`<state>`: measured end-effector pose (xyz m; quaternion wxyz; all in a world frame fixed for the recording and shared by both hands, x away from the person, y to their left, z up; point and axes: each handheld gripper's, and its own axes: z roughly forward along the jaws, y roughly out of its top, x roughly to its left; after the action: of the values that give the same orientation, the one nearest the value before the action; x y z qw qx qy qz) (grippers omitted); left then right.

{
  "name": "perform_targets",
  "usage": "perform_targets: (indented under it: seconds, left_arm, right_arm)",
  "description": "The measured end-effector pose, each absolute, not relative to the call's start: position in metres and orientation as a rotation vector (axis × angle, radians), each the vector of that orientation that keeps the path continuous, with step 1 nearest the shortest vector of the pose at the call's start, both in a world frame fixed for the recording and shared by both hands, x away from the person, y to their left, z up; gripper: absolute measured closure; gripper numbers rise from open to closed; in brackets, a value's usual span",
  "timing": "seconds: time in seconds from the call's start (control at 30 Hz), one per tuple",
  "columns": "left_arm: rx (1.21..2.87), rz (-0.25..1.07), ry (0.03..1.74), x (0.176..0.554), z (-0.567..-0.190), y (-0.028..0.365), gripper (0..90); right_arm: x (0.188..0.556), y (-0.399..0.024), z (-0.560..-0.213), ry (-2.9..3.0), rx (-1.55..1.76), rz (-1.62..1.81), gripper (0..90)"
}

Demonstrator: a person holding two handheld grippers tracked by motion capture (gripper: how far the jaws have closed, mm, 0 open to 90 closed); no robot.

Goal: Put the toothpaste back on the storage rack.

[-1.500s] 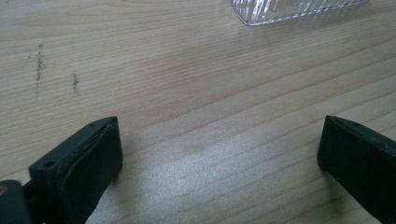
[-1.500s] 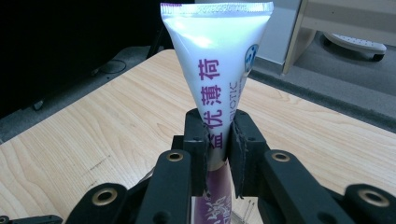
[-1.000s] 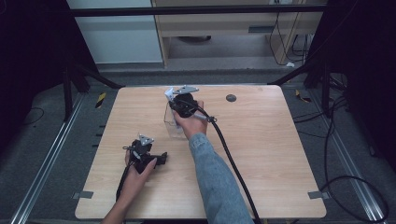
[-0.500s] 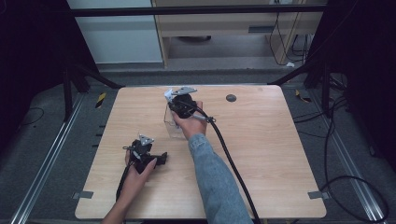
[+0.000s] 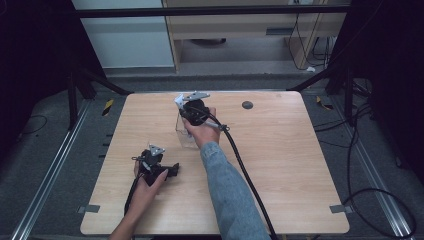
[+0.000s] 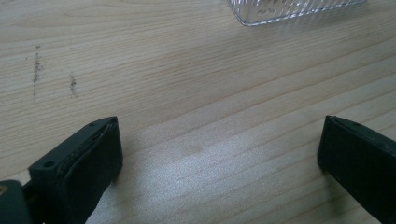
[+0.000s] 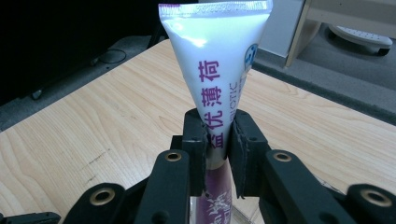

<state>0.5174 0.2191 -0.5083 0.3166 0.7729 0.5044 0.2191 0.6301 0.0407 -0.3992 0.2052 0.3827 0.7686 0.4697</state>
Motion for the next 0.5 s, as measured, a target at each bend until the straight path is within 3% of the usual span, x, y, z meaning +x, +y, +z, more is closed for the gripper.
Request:
perform_targets:
  seconds: [0.5]
  left_arm:
    - [2.034,0.576,1.326,0.5175,-0.5084,0.219,0.0]
  right_arm:
    - [0.6334,0.0424,-0.4001,2.155,1.076,1.316,76.8]
